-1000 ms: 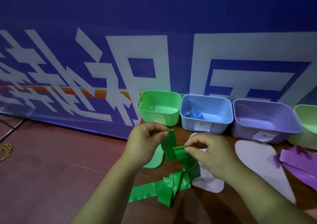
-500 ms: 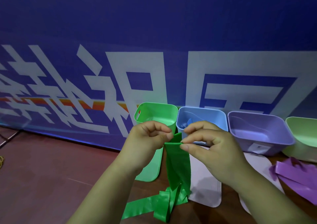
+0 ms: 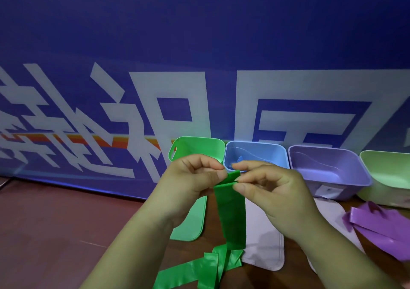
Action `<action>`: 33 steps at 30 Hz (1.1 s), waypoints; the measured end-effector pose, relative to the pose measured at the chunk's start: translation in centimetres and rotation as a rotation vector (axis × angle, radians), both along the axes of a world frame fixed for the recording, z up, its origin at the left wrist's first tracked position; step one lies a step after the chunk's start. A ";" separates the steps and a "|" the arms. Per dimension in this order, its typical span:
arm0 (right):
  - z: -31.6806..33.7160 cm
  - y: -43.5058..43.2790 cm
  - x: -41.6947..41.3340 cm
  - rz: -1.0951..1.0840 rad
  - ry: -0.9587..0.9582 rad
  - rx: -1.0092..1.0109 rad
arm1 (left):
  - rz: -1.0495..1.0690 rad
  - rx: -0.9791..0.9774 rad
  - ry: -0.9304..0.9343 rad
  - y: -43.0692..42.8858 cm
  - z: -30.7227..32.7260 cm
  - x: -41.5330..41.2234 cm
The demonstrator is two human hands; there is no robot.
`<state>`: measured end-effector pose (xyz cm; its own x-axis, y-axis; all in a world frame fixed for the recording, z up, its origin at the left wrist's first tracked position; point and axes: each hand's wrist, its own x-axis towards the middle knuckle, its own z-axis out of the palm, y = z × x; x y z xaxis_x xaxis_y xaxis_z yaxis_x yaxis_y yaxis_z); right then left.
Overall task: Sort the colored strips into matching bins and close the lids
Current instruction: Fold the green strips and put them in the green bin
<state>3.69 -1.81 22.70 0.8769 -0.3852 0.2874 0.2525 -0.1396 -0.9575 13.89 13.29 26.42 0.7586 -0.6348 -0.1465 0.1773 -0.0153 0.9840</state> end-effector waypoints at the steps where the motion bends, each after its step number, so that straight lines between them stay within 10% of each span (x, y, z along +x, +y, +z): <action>1: 0.1 0.0 0.0 -0.007 -0.003 0.008 | 0.000 0.006 -0.009 0.0 0.0 0.0; 33: 1.1 1.1 -0.1 -0.217 0.037 0.060 | 0.029 -0.073 -0.139 0.4 -1.3 -0.9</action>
<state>3.60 -0.75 23.77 0.7812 -0.5813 0.2277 0.1875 -0.1294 -0.9737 12.96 13.65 25.12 0.7866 -0.6174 0.0067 0.0390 0.0605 0.9974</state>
